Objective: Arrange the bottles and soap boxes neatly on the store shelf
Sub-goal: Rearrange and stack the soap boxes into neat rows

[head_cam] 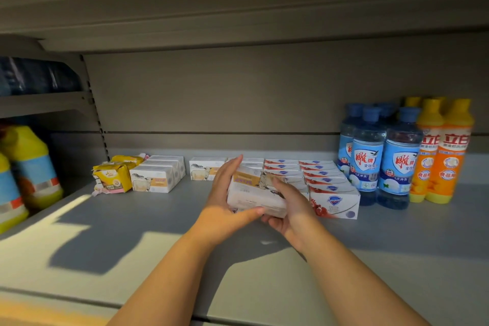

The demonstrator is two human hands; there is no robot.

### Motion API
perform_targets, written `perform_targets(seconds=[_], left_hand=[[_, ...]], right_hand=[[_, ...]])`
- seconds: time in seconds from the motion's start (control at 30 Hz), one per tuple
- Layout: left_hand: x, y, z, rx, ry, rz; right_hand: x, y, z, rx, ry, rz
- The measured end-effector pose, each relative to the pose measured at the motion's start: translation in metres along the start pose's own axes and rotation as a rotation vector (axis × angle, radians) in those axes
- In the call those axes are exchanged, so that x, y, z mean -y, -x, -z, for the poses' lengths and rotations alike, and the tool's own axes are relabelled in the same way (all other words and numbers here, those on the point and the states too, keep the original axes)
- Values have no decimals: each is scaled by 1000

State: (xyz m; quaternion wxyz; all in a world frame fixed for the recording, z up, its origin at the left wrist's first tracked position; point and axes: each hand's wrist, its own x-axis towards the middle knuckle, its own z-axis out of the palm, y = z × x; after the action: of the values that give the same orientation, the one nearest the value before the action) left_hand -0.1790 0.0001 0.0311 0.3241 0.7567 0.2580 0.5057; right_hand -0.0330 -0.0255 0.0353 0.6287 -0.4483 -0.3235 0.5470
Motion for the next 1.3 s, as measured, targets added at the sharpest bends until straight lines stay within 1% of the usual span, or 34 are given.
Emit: perform_targets(seconds=[0.03, 0.1, 0.17, 0.2, 0.23, 0.3, 0.33, 0.37, 0.43, 0.47, 0.5, 0.57, 0.67, 0.73, 0.8, 0.87, 0.9, 0.93, 1.0, 1.03, 1.1, 1.17, 1.23, 1.3], left_hand=[[1, -1, 1, -27, -19, -20], [2, -2, -1, -139, 9, 6], [4, -3, -4, -263, 79, 88], [4, -4, -4, -299, 177, 143], [3, -6, -4, -302, 332, 204], [2, -11, 1, -234, 712, 359], [0, -13, 4, -177, 865, 471], [-2, -14, 7, -104, 960, 616], [-3, -15, 7, 58, 1012, 893], [-3, -15, 5, 134, 1012, 983], [-3, -14, 1, 198, 987, 1035], [-1, -12, -4, 286, 847, 1073], [3, -8, -8, 419, 684, 1090], [3, -7, -6, 428, 594, 1070], [4, -8, -5, 362, 521, 975], [4, -11, -5, 212, 536, 817], [5, -14, -6, 117, 521, 745], [6, -16, -8, 28, 486, 692], [8, -19, -9, -112, 454, 619], [8, -19, -9, -158, 464, 585], [10, -18, -8, -205, 456, 518], [12, -15, -9, -192, 346, 461], [11, -13, -11, -153, 278, 422], [6, -13, -10, -23, 409, 427]], right_hand=[[1, 1, 0, 29, -27, -24], [4, 4, -2, 82, -55, -12], [3, 5, -3, 157, -49, 105], [2, 6, -3, 198, -4, 200], [-1, 7, -3, 230, 86, 303], [-7, 8, -1, 234, 330, 497], [-10, 8, -1, 214, 437, 582], [-11, 8, 0, 187, 529, 663], [-11, 11, -2, 144, 689, 803], [-11, 12, -4, 130, 738, 838], [-12, 12, -6, 118, 754, 847], [-13, 13, -7, 132, 709, 805], [-15, 12, -7, 233, 522, 602], [-16, 6, -7, 216, 361, 538], [-9, -1, -5, 157, 111, 463], [-2, -5, 3, 176, -123, 368], [0, -5, 8, 215, -175, 328], [1, -5, 12, 245, -175, 299], [-3, -6, 16, 240, -64, 294], [-6, -6, 16, 213, 27, 327], [-12, -8, 11, 146, 181, 465], [-17, -9, 7, 59, 285, 633], [-18, -7, 5, -31, 454, 795], [-17, -7, 6, -154, 750, 1004]])
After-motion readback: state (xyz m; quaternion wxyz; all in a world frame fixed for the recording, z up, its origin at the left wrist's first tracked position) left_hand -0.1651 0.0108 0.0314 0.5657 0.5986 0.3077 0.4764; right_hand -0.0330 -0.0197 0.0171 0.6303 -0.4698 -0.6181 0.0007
